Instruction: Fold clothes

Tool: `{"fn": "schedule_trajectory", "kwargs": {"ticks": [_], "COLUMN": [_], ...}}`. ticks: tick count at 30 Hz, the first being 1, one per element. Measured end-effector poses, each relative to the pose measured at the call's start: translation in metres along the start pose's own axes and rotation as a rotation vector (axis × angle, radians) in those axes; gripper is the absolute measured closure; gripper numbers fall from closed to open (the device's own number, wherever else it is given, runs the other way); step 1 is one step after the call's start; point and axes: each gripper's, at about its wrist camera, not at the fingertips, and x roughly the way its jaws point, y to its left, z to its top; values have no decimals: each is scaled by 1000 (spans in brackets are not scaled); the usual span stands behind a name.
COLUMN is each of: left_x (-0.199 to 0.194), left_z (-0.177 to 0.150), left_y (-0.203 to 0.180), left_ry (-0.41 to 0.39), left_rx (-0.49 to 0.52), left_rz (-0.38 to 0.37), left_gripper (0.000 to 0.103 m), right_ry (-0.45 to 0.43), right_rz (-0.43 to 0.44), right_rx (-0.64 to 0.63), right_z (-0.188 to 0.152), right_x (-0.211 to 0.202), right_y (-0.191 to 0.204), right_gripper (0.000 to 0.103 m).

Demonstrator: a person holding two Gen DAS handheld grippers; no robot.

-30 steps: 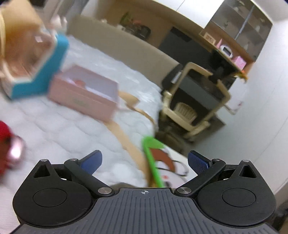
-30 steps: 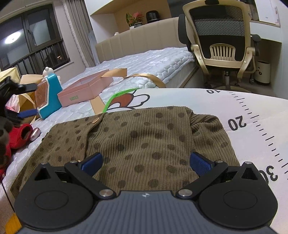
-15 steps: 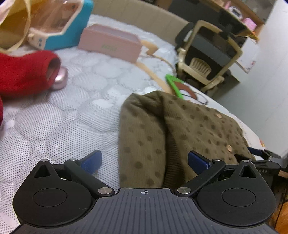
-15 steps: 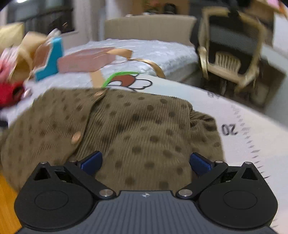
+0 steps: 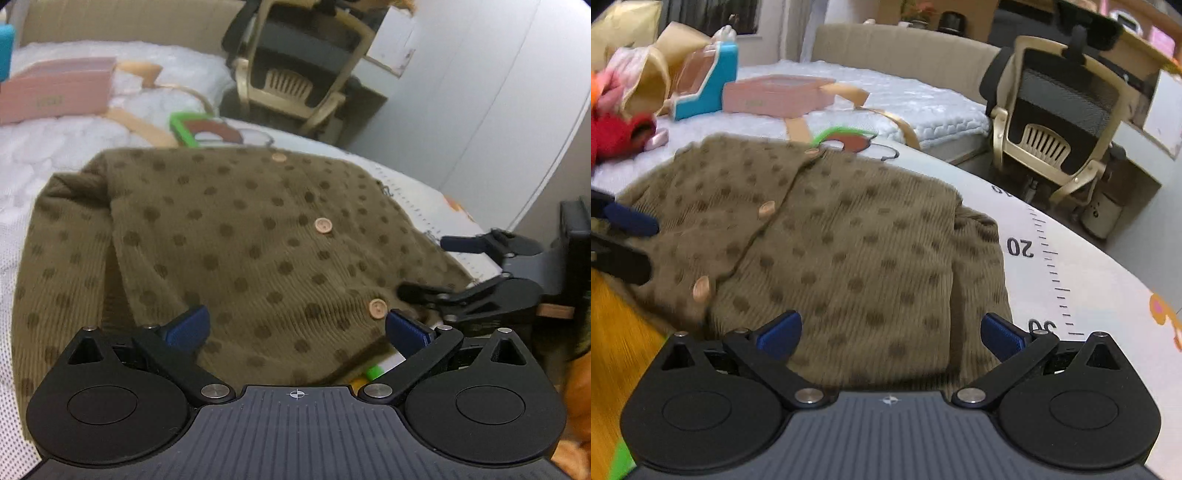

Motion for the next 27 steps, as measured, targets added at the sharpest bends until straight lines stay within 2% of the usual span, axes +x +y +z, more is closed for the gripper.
{"fn": "schedule_trajectory", "kwargs": {"ticks": [3, 6, 8, 10, 13, 16, 18, 19, 22, 24, 27], "left_x": [0, -1, -2, 1, -2, -4, -4, -4, -4, -4, -5], "left_z": [-5, -5, -5, -6, -10, -13, -13, -13, -14, -14, -14], "left_y": [-2, 0, 1, -2, -3, -4, -4, -4, -3, -3, -5], "left_ry": [-4, 1, 2, 2, -4, -11, -15, -15, -19, -21, -20], "left_rx": [13, 20, 32, 49, 66, 74, 75, 75, 74, 75, 76], "left_rz": [22, 25, 32, 41, 44, 43, 42, 42, 40, 40, 45], "left_gripper": [0, 0, 0, 0, 0, 0, 0, 0, 0, 0, 0], "right_ry": [-61, -116, -123, -90, -10, -18, -36, -51, -109, -132, -87], "right_rz": [18, 105, 157, 187, 153, 35, -10, -3, 97, 132, 140], "right_rx": [-14, 10, 27, 27, -40, -80, -75, -64, -32, -54, -74], "right_z": [6, 22, 33, 38, 34, 25, 21, 20, 18, 18, 14], "right_x": [-14, -19, -12, 0, 17, 13, 5, -1, -22, -26, -14], "right_y": [5, 11, 14, 20, 30, 31, 27, 24, 22, 30, 38], "right_gripper": [0, 0, 0, 0, 0, 0, 0, 0, 0, 0, 0]}}
